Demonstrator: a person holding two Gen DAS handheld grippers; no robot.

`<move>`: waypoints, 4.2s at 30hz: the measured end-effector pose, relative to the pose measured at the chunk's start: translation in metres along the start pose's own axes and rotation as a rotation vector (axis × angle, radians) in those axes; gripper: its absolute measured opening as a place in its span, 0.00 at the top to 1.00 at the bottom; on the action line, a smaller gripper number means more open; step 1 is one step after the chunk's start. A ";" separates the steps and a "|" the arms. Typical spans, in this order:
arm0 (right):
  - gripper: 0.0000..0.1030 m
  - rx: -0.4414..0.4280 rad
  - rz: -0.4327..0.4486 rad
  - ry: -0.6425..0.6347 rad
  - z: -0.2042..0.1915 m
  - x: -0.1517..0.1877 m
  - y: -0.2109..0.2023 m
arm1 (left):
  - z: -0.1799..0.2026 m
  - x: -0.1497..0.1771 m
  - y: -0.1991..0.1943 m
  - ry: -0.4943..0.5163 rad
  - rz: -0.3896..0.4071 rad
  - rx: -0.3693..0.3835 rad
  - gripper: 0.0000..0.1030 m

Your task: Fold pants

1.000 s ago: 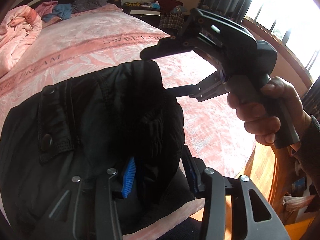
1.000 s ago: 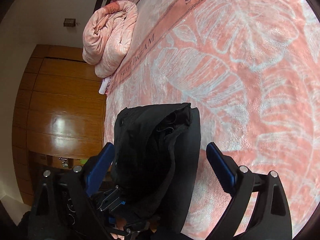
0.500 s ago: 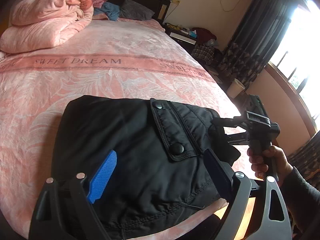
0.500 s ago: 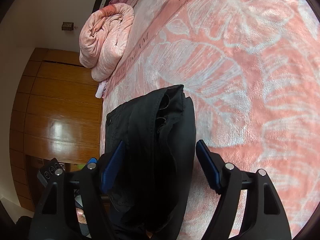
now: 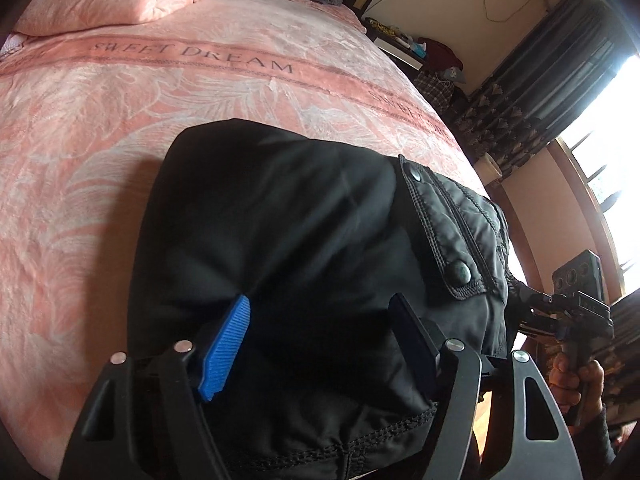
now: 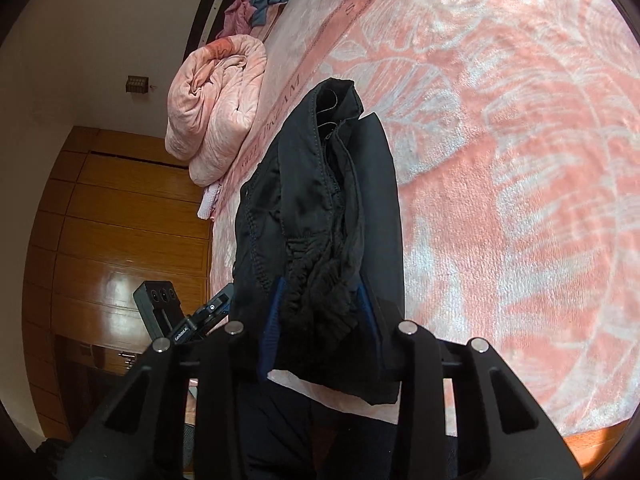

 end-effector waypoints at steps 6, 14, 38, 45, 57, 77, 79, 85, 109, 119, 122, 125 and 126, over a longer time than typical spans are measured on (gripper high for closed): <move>0.58 0.128 -0.009 0.031 0.021 0.009 0.017 | -0.013 -0.004 0.001 -0.042 -0.028 0.059 0.37; 0.54 0.269 0.196 -0.193 -0.057 0.027 -0.038 | -0.016 -0.005 -0.052 -0.082 0.096 0.136 0.20; 0.78 0.253 0.082 0.059 0.001 -0.090 0.057 | -0.037 0.022 -0.036 -0.107 0.052 0.197 0.10; 0.52 0.175 0.173 -0.073 -0.041 -0.032 0.003 | -0.055 0.005 -0.065 -0.122 0.084 0.216 0.10; 0.03 0.279 0.059 -0.107 -0.033 0.008 -0.006 | -0.120 -0.024 -0.075 -0.291 0.027 0.311 0.04; 0.02 0.084 -0.258 0.099 0.031 -0.036 0.060 | -0.131 -0.043 0.040 -0.408 -0.306 0.570 0.04; 0.02 0.070 -0.262 0.094 0.028 -0.037 0.064 | -0.129 -0.042 0.054 -0.414 -0.331 0.575 0.04; 0.02 0.019 -0.281 0.088 0.022 -0.038 0.074 | -0.126 -0.041 0.065 -0.460 -0.313 0.656 0.04; 0.58 -0.038 -0.179 -0.136 -0.083 -0.070 0.075 | -0.100 -0.106 0.034 -0.309 -0.208 0.560 0.65; 0.58 -0.013 -0.216 -0.203 -0.143 -0.180 0.172 | -0.175 -0.217 0.034 -0.328 -0.120 0.478 0.65; 0.58 0.005 -0.244 -0.193 -0.144 -0.200 0.209 | -0.204 -0.235 0.046 -0.358 -0.130 0.446 0.65; 0.55 0.015 -0.265 -0.175 -0.137 -0.212 0.234 | -0.229 -0.243 0.056 -0.404 -0.148 0.444 0.65; 0.53 0.018 -0.275 -0.157 -0.130 -0.215 0.240 | -0.234 -0.241 0.056 -0.414 -0.150 0.451 0.63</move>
Point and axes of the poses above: each gripper's, at about its wrist camera, not at the fingertips, and y roughly the way its jaws point, z to its right, x to its underside, the point moved 4 cm from there along y, roughly the way its jaws point, and after that the axes turned 10 degrees about x, right-handed, at the moved point
